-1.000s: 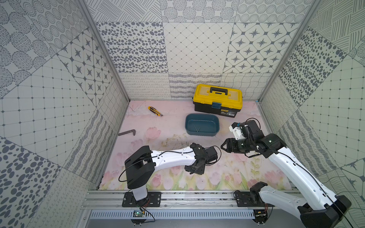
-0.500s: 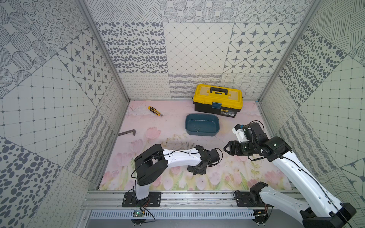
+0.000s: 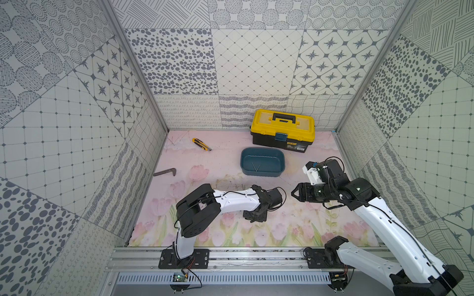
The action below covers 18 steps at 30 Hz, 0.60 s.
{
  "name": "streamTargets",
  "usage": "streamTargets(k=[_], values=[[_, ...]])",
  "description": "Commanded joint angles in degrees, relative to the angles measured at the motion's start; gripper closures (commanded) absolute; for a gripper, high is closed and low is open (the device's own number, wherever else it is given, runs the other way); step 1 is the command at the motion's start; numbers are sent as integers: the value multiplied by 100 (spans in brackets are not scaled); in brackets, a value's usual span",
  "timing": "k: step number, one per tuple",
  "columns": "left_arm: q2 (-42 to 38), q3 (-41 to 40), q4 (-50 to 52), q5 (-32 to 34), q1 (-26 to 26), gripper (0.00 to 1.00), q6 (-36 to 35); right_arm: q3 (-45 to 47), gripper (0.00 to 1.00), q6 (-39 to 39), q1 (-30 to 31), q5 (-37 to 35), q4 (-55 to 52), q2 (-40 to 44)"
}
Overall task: Put the nails on the desktop into the storage box
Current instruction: Pick up the nail from the center of the board.
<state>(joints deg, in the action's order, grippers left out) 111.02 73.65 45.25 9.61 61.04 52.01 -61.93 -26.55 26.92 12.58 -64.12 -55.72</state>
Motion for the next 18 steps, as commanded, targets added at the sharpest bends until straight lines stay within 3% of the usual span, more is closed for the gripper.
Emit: streamTargets(k=[1, 7, 18], values=[[327, 111, -211, -151, -55, 64, -327, -126, 35, -43, -17, -65, 40, 88], [479, 202, -236, -201, -89, 65, -341, -127, 35, -39, -24, -29, 40, 87], [704, 160, -1, -209, -151, 76, -270, -156, 35, 52, -20, -4, 44, 28]])
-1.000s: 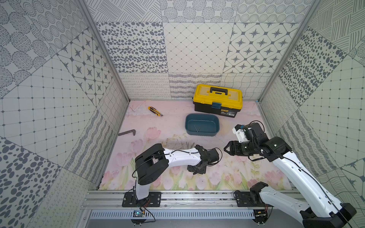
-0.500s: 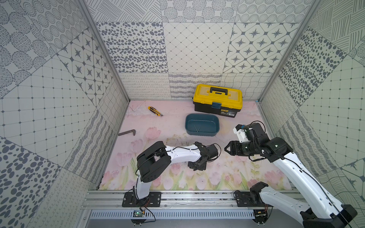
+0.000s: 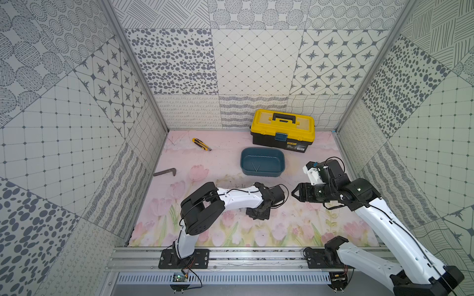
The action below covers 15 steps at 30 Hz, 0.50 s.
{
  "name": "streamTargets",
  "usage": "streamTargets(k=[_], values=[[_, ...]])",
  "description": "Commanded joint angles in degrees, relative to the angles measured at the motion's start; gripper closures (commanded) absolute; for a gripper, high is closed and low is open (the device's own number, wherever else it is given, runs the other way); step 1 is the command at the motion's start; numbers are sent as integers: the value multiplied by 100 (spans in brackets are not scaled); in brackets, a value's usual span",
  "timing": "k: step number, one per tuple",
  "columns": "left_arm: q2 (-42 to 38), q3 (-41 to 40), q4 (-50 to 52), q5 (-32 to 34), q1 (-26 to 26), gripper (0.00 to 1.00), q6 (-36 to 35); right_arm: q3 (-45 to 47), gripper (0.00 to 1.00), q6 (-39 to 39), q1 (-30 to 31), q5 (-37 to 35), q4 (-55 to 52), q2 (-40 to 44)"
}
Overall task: Put the nails on the desktop into the storage box
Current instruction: Pick up the nail from the center of the board.
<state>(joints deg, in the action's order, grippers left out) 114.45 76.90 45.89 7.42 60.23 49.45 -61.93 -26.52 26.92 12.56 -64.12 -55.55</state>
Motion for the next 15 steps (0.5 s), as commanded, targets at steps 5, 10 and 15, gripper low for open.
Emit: streamTargets(k=[5, 10, 15], values=[[522, -167, 68, 19, -114, 78, -19, -192, 35, 72, -20, 38, 48, -5], [619, -166, 104, 6, -177, 84, -88, -237, 35, 86, -20, 31, 48, -49], [668, -314, 103, -25, -232, 96, -95, -254, 35, 61, -20, 40, 48, -64]])
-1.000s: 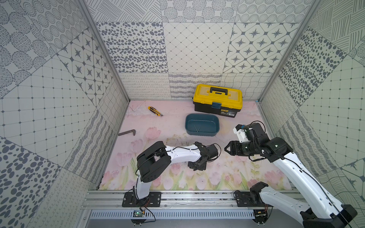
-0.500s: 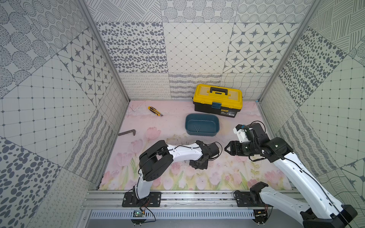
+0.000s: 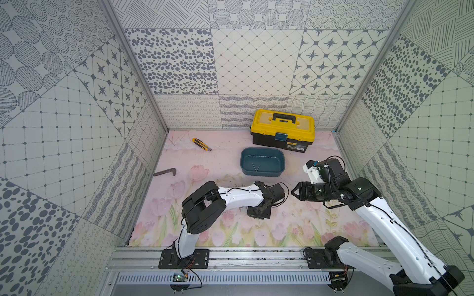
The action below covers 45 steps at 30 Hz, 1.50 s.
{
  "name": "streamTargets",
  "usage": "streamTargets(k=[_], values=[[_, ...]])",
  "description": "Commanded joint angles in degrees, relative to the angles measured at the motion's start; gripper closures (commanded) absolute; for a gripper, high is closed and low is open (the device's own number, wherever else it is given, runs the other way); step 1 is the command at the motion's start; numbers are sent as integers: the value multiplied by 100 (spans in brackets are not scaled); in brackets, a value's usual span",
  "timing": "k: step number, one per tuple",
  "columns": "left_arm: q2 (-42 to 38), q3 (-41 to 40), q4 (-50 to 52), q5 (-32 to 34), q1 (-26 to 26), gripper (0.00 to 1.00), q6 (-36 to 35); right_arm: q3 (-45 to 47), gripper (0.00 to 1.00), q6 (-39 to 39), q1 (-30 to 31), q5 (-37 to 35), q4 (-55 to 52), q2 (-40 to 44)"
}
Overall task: Put the nails on the desktop into the storage box
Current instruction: Pick up the nail from the center of the board.
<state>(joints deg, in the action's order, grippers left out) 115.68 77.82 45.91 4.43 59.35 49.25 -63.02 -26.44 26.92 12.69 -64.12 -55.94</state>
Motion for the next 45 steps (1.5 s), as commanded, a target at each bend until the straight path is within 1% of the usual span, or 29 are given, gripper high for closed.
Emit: streamTargets(k=[1, 5, 10, 18, 27, 30, 35, 38, 41, 42, 45], values=[[522, -472, 65, 255, -163, 99, -69, -148, 35, 55, -20, 26, 48, -28], [445, -583, 25, 188, -185, 100, -120, -177, 35, 48, -21, 26, 54, -35], [217, -454, 168, 194, -191, 100, -247, -276, 35, 69, -24, 73, 113, -119], [-858, -451, 130, 168, -213, 100, -408, -524, 34, 19, -32, 273, 347, -320], [-1900, -841, -182, 0, -221, 100, -355, -567, 34, -120, -119, 602, 616, -432], [-2385, -984, -511, -105, -304, 100, -360, -565, 34, -356, -390, 1107, 843, -484], [-3325, -1372, -1393, -620, -659, 100, -264, -485, 34, -972, -783, 2269, 1624, -645], [-3734, -1508, -1803, -949, -926, 100, -175, -492, 34, -1305, -827, 2695, 2092, -788], [-4032, -1600, -2272, -1394, -1183, 100, -119, -388, 34, -1680, -839, 3103, 2638, -929], [-4141, -1618, -2463, -1589, -1271, 100, -97, -291, 34, -1878, -843, 3336, 2934, -991], [-4245, -1604, -2863, -1990, -1443, 100, -16, -70, 34, -2330, -838, 3680, 3660, -1124]])
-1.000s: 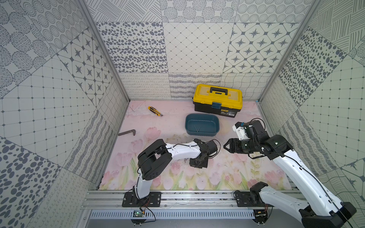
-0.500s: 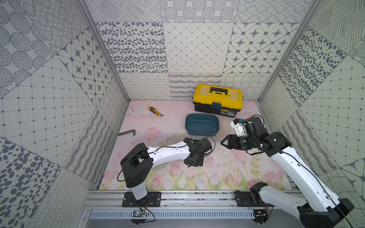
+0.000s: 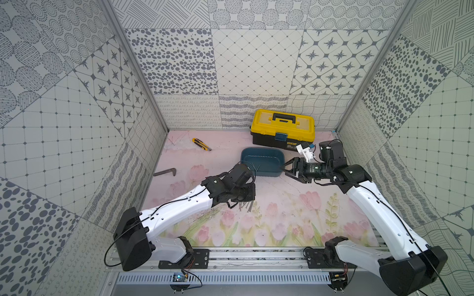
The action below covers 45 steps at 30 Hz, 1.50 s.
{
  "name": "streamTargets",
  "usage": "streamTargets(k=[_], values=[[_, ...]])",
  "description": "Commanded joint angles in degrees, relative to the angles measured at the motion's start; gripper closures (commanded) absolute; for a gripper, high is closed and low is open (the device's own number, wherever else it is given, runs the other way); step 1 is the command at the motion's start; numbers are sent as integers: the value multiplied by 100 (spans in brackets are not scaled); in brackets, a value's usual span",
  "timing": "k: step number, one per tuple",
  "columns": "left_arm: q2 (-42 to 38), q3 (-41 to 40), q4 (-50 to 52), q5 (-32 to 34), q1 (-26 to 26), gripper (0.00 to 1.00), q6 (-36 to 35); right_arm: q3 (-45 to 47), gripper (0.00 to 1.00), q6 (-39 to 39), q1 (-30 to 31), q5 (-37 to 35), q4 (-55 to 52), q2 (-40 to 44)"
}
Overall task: Put the nails on the desktop into the storage box
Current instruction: Pick up the nail from the center of the board.
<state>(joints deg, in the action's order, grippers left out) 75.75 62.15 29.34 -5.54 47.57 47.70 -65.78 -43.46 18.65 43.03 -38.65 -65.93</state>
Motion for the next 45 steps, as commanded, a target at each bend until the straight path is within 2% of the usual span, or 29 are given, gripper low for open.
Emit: streamTargets(k=[1, 5, 11, 23, 27, 37, 45], values=[[-261, -31, -1360, -1159, -321, 100, 195, 284, 34, -768, -12, 712, 1333, -154], [-262, -17, -1910, -1676, -494, 100, 390, 424, 33, -1114, 24, 954, 1849, -298], [-222, -95, -2748, -2200, -701, 100, 812, 349, 34, -1116, 216, 1169, 1989, -443], [73, 65, -3175, -2555, -740, 100, 1020, 283, 37, -1006, 420, 1443, 2044, -588], [131, 99, -3254, -2644, -741, 100, 1065, 215, 41, -973, 504, 1463, 2052, -682], [83, -54, -3381, -2674, -741, 100, 1146, 195, 62, -990, 543, 1337, 2059, -652], [47, -104, -3411, -2735, -745, 100, 1165, 206, 67, -1033, 583, 1160, 2088, -574]])
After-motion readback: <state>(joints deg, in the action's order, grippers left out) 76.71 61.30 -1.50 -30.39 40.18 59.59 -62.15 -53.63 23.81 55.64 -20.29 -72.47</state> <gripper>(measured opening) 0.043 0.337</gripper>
